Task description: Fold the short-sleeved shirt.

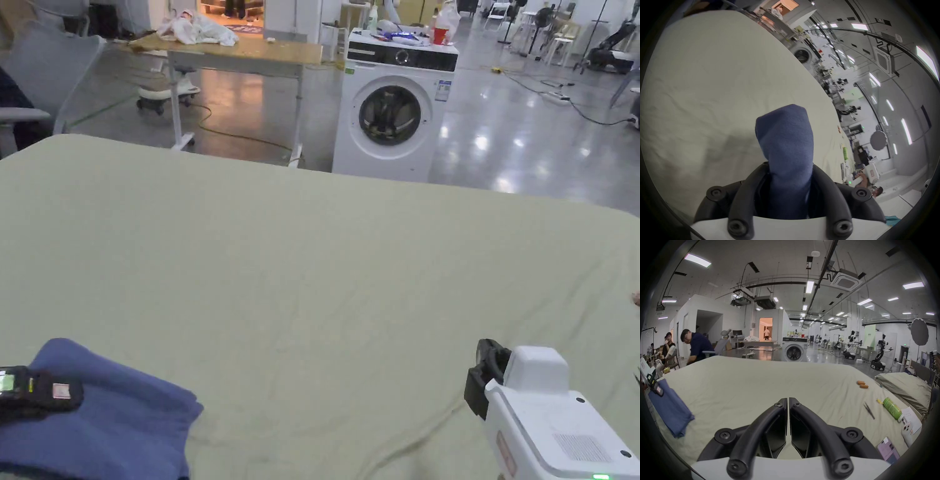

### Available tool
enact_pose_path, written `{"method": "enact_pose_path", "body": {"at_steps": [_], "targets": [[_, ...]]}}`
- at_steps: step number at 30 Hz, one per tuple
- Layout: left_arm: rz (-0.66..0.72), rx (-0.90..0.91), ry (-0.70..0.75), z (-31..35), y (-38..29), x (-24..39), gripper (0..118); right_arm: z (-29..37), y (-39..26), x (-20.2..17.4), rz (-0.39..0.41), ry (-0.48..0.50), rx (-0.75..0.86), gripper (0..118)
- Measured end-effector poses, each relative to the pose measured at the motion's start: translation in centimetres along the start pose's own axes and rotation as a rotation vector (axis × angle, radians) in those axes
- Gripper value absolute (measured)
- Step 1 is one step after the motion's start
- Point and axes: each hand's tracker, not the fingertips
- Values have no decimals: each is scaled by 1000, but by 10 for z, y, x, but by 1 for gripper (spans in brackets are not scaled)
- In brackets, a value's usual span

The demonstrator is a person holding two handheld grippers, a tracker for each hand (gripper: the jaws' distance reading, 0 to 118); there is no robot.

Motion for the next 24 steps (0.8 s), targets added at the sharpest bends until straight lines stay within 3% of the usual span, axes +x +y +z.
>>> {"method": "enact_pose_path", "body": {"at_steps": [6,14,15,19,24], "targets": [[-12,35,148,55,34,-22,22,-7,17,17,-16,-42,22,1],[-3,-11,419,73,67,-66,25,-6,5,17,0,-49,-9,1],[-22,-21,469,72,70,-72,30,-6,3,17,3,-45,-15,1],[-141,4,589,74,69,-62,74,-6,-4,14,9,-37,-31,1],[-318,84,791,77,59,-34,76,-6,-9,12,-3,-27,-41,1]]}}
